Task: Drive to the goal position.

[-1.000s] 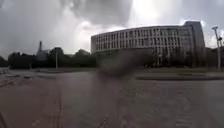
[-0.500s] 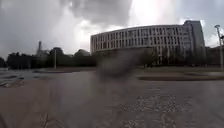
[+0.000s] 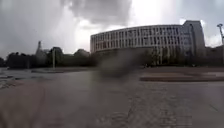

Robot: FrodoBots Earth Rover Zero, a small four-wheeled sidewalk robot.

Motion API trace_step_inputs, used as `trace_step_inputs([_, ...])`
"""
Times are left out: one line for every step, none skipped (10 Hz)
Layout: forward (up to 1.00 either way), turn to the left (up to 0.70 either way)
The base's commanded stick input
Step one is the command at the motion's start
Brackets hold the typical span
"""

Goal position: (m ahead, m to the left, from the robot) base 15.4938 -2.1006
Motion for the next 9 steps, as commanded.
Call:
trace_step_inputs([0.70, 0.00])
trace_step_inputs([0.70, 0.00])
trace_step_inputs([0.70, 0.00])
trace_step_inputs([0.70, 0.00])
trace_step_inputs([0.70, 0.00])
trace_step_inputs([0.70, 0.00])
trace_step_inputs([0.70, 0.00])
trace_step_inputs([0.70, 0.00])
trace_step_inputs([0.70, 0.00])
